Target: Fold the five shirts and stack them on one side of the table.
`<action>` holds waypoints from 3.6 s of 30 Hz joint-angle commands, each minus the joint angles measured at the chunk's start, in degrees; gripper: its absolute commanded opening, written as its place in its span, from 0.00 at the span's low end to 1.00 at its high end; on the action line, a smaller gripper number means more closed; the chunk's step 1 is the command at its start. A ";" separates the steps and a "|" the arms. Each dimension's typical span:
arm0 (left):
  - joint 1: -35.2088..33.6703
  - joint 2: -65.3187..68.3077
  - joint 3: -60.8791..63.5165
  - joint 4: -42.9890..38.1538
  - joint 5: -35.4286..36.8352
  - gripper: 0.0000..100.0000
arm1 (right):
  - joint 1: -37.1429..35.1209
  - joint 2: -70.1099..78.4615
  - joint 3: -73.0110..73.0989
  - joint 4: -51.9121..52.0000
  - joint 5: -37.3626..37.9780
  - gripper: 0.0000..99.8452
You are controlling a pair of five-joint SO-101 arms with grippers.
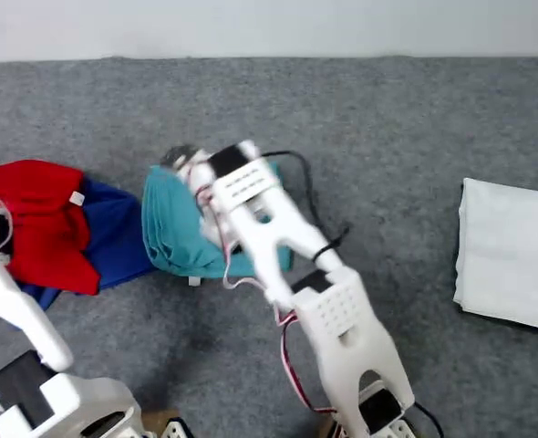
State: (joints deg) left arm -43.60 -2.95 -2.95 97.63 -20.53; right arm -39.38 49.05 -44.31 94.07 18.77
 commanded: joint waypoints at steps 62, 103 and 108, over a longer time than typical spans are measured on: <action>-2.73 -2.73 -0.31 -2.46 -0.26 0.02 | 7.25 18.86 -51.34 -2.07 8.44 0.01; -2.73 -2.73 -0.22 -2.11 -0.26 0.02 | -11.91 27.03 -51.96 0.48 1.85 0.01; -2.73 -2.73 -0.22 -2.11 -0.44 0.02 | -9.63 24.48 -52.13 2.59 1.58 0.01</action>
State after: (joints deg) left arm -46.33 -2.95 -2.95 96.04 -20.53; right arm -50.46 77.71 -93.54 94.77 21.05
